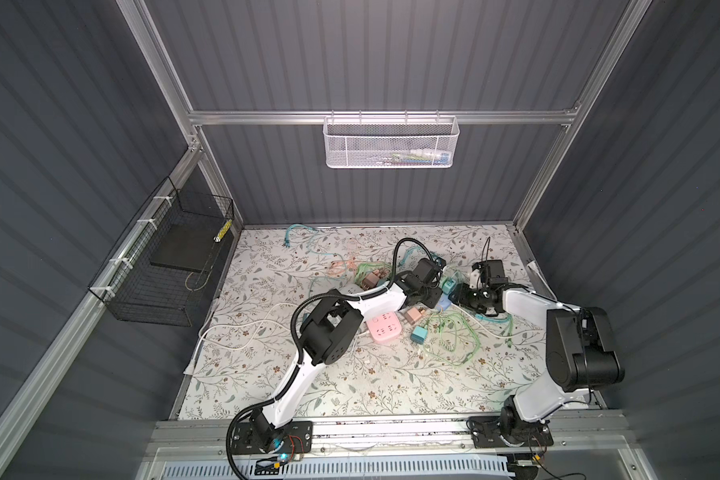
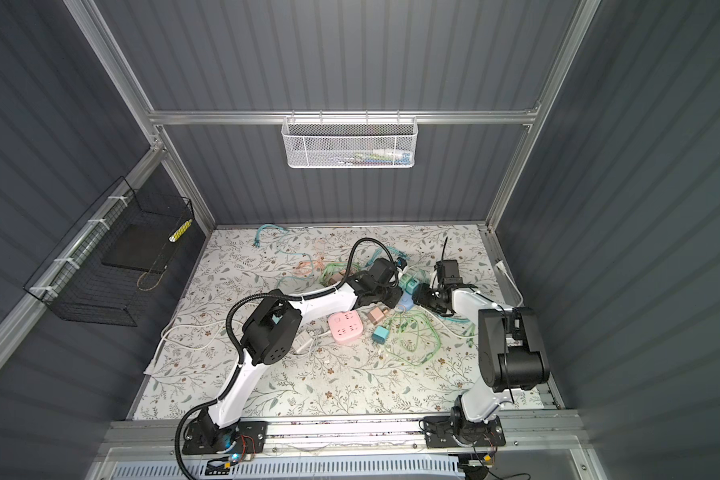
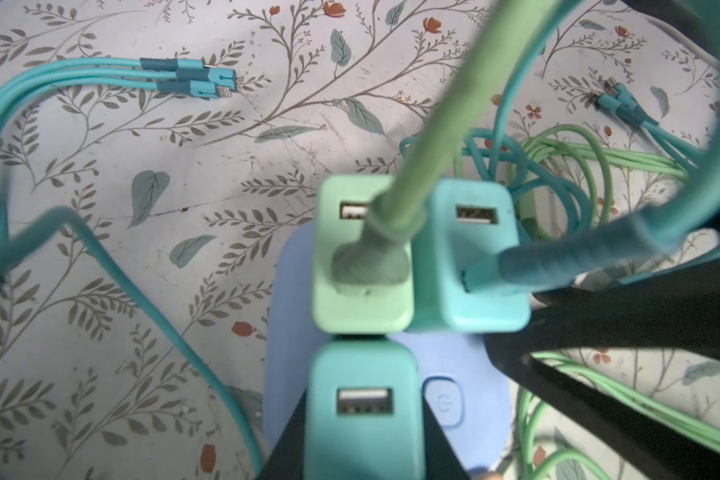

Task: Pull the plug off the socket

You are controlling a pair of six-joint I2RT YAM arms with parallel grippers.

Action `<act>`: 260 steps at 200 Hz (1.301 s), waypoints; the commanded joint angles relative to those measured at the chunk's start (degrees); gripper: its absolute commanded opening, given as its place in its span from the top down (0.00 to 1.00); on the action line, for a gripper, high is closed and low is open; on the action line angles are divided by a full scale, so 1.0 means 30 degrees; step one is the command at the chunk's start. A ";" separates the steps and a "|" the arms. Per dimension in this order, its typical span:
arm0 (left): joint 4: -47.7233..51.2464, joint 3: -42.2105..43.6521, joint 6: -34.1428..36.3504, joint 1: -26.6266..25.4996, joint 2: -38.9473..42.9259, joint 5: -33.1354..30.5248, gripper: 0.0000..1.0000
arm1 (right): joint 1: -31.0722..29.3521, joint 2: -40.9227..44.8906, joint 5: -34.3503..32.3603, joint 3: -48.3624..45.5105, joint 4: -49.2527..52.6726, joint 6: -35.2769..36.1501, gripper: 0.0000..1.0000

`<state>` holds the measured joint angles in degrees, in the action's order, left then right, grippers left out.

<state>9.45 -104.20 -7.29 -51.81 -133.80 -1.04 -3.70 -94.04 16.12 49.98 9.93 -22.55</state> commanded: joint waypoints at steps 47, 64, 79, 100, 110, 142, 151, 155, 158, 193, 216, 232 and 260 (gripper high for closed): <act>-0.0025 -0.0880 -0.0031 -0.0308 -0.0365 0.0991 0.87 | -0.0292 -0.0784 0.0071 0.1027 0.0722 -0.0013 0.53; -0.0190 -0.0825 -0.0060 -0.0308 -0.0255 0.0932 0.87 | -0.0373 -0.0978 -0.0250 0.1181 0.0966 0.0131 0.58; -0.0315 -0.0905 -0.0112 -0.0318 -0.0196 0.0902 0.87 | -0.0431 -0.1163 -0.0519 0.1292 0.1147 0.0256 0.59; -0.0437 -0.1153 -0.0250 -0.0308 -0.0247 0.0903 0.88 | -0.0492 -0.1367 -0.0479 0.1381 0.1230 0.0279 0.61; -0.0532 -0.1213 -0.0345 -0.0336 -0.0254 0.0958 0.89 | -0.0494 -0.1406 -0.0559 0.1410 0.1269 0.0257 0.61; -0.1022 -0.1174 0.0154 -0.0646 -0.0049 0.0502 0.90 | -0.0552 -0.1470 -0.0852 0.1447 0.1371 0.0194 0.65; -0.0858 -0.1363 0.0686 -0.0871 -0.0064 0.0219 0.90 | -0.0552 -0.1397 -0.1099 0.1368 0.1255 0.0098 0.66; -0.0745 -0.1462 0.0924 -0.1018 -0.0078 0.0106 0.91 | -0.0580 -0.1357 -0.1171 0.1310 0.1191 0.0053 0.66; -0.0638 -0.1537 0.1095 -0.1081 -0.0079 0.0045 0.90 | -0.0581 -0.1306 -0.1230 0.1261 0.1133 0.0038 0.66; -0.0708 -0.1384 0.1229 -0.1190 0.0291 -0.0119 0.91 | -0.0583 -0.1278 -0.1418 0.1095 0.1036 -0.0073 0.67; -0.0852 -0.1295 0.1338 -0.1188 0.0593 -0.0370 0.92 | -0.0641 -0.1272 -0.1563 0.1066 0.0999 -0.0115 0.68; -0.0957 -0.1272 0.1697 -0.1203 0.0694 -0.0452 0.92 | -0.0640 -0.1287 -0.1607 0.1088 0.1035 -0.0123 0.68; -0.0340 -0.2017 0.2446 -0.1275 0.0242 -0.0110 0.92 | -0.0742 -0.1378 -0.1821 0.1212 0.1179 -0.0102 0.68</act>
<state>9.89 -105.82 -3.44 -53.71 -134.43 -4.54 -5.34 -96.92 13.93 53.54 12.86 -22.74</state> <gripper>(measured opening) 0.304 0.321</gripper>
